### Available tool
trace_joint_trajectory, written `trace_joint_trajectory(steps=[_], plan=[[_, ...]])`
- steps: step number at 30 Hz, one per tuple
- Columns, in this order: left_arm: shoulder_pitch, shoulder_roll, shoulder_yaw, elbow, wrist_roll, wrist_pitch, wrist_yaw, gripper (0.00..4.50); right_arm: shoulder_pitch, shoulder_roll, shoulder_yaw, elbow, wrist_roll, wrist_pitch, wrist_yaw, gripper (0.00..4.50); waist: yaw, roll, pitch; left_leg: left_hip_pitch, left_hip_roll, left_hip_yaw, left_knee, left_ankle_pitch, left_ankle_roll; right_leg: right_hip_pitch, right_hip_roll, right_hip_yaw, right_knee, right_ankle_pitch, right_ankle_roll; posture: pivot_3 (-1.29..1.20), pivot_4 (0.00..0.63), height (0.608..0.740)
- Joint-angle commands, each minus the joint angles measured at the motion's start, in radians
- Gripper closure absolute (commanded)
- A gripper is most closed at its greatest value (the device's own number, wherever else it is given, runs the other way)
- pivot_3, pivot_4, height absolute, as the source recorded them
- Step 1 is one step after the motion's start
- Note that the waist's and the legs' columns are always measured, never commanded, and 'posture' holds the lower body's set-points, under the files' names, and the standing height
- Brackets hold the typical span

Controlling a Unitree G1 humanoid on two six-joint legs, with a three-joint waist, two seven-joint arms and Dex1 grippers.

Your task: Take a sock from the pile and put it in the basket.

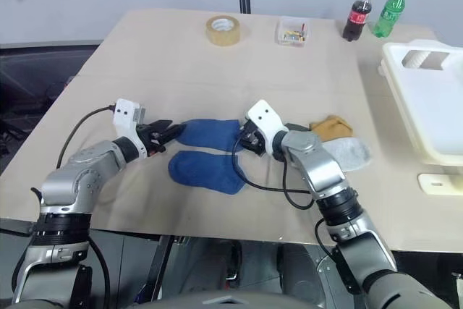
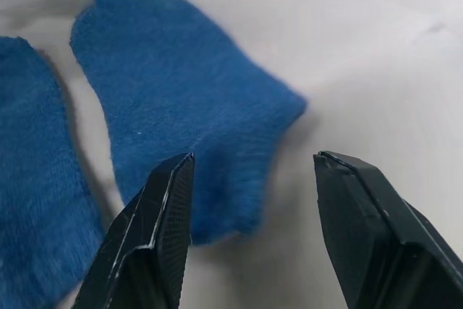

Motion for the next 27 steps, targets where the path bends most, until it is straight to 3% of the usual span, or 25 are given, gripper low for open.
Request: trace_joint_trajectory(steps=[1, 4, 7, 8, 11, 15, 17, 20, 27], plan=[[-0.045, -0.005, -0.050, 0.058, 0.045, -0.033, -0.055, 1.99, -0.041, 0.016, 0.004, 0.063, -0.005, -0.034, -0.007, 2.03, 0.004, 0.000, 0.000, 0.000, -0.001, 0.000, 0.000, 0.000, 0.000, 0.001, 0.000, 0.000, 0.000, 0.000, 0.000, 0.00, 0.150, 0.740], [-0.059, -0.022, -0.064, 0.084, 0.066, -0.058, -0.072, 2.79, -0.048, 0.007, 0.017, 0.085, -0.012, -0.065, 0.009, 3.01, 0.012, 0.000, 0.000, 0.001, -0.001, 0.000, 0.001, 0.000, 0.000, 0.001, -0.001, 0.000, 0.000, 0.000, 0.000, 0.00, 0.150, 0.740], [-0.039, -0.048, -0.004, 0.026, -0.001, -0.095, -0.123, 4.15, -0.044, -0.020, -0.003, 0.032, 0.008, -0.066, 0.037, 4.39, 0.015, 0.000, 0.000, 0.001, -0.001, -0.001, 0.001, 0.000, 0.000, 0.001, -0.001, 0.000, 0.000, 0.000, 0.000, 0.00, 0.150, 0.740], [-0.024, -0.059, 0.035, -0.025, -0.060, -0.083, -0.143, 4.43, -0.039, -0.032, -0.012, -0.007, 0.023, -0.055, 0.052, 4.50, 0.016, 0.000, 0.000, 0.001, -0.001, -0.001, 0.001, 0.000, 0.000, 0.001, -0.001, -0.001, 0.000, 0.000, 0.000, 0.00, 0.150, 0.740], [0.030, -0.067, 0.151, -0.191, -0.245, 0.023, -0.153, 4.43, -0.021, -0.078, -0.042, -0.160, 0.091, 0.060, 0.095, 4.50, 0.015, 0.000, 0.000, -0.003, -0.001, -0.001, 0.001, 0.000, 0.000, -0.001, -0.002, -0.001, -0.001, 0.000, 0.000, 0.00, 0.150, 0.740], [0.172, 0.024, 0.281, -0.417, -0.428, 0.192, -0.119, 4.43, 0.020, -0.158, -0.160, -0.476, 0.317, 0.419, 0.150, 4.50, 0.011, 0.000, 0.000, -0.003, 0.001, -0.002, 0.000, -0.001, 0.001, -0.001, -0.003, 0.000, -0.002, 0.000, 0.000, 0.00, 0.150, 0.740], [0.223, 0.056, 0.314, -0.465, -0.481, 0.241, -0.099, 4.43, 0.049, -0.196, -0.178, -0.572, 0.369, 0.503, 0.145, 4.50, 0.014, 0.000, 0.000, -0.002, 0.001, -0.002, -0.002, -0.001, 0.001, -0.001, -0.003, 0.000, -0.003, 0.000, 0.000, 0.00, 0.150, 0.740], [0.307, 0.096, 0.315, -0.501, -0.487, 0.267, -0.109, 4.43, 0.131, -0.242, -0.161, -0.666, 0.387, 0.555, 0.106, 4.50, 0.019, 0.000, 0.000, 0.000, 0.001, -0.002, -0.002, -0.001, 0.001, 0.001, -0.004, -0.001, -0.003, 0.000, -0.001, 0.00, 0.150, 0.740], [0.345, 0.149, 0.197, -0.424, -0.317, 0.200, -0.121, 4.43, 0.210, -0.261, -0.077, -0.671, 0.373, 0.523, 0.022, 4.50, 0.018, 0.000, 0.000, 0.000, -0.001, -0.002, 0.000, -0.001, 0.001, 0.001, -0.006, -0.001, -0.003, -0.002, -0.004, 0.00, 0.150, 0.740]])
